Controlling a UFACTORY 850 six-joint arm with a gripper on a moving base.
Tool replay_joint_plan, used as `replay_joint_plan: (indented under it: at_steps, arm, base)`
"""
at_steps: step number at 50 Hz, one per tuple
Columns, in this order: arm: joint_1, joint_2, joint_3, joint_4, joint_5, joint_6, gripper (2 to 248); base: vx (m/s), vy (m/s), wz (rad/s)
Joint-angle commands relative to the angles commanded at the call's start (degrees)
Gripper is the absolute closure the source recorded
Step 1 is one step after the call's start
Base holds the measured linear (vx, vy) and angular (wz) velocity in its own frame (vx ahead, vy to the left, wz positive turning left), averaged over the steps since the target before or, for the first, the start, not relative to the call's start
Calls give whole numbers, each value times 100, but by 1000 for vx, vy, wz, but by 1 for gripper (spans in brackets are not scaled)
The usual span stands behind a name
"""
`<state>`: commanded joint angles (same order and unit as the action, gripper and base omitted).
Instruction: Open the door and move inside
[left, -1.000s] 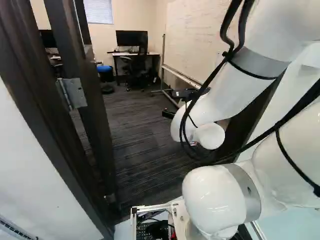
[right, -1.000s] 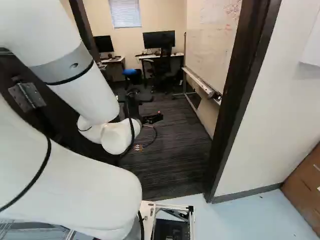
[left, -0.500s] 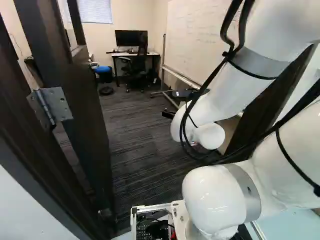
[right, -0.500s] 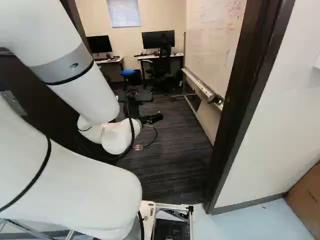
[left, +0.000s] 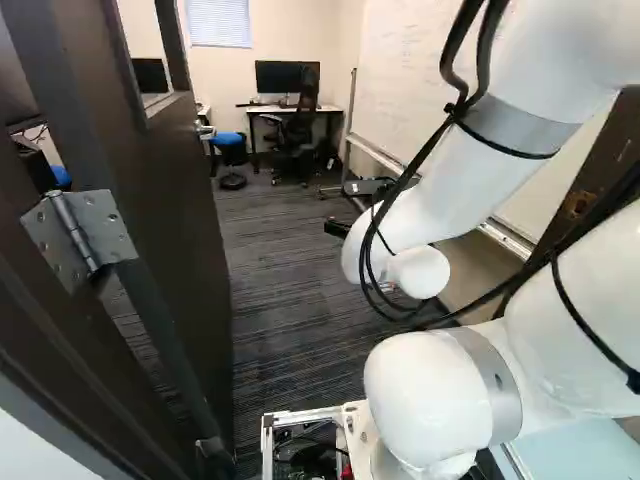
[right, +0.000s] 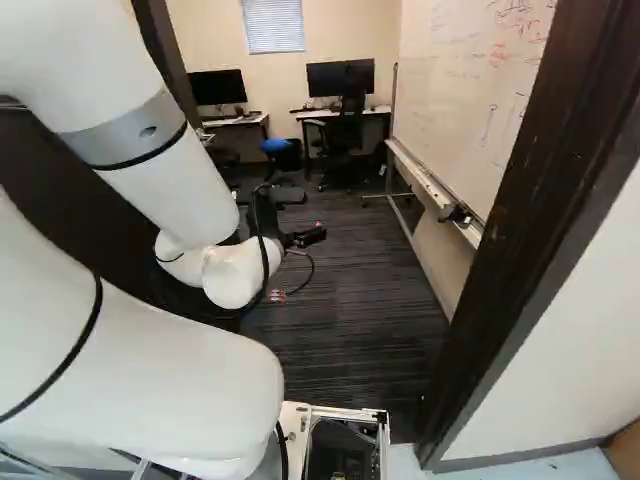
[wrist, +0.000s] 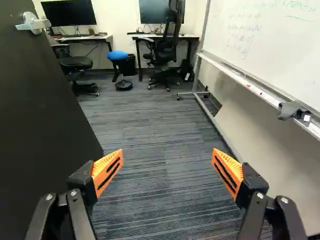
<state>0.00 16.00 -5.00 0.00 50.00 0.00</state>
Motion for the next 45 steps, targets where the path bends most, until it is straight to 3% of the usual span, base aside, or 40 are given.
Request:
replay_joint_plan:
  at_steps: [30,45]
  arm:
    - [0,0,0,0,0,0,3]
    - [0,0,0,0,0,0,3]
  base:
    - [185,-2,187]
    - [140,-19,26]
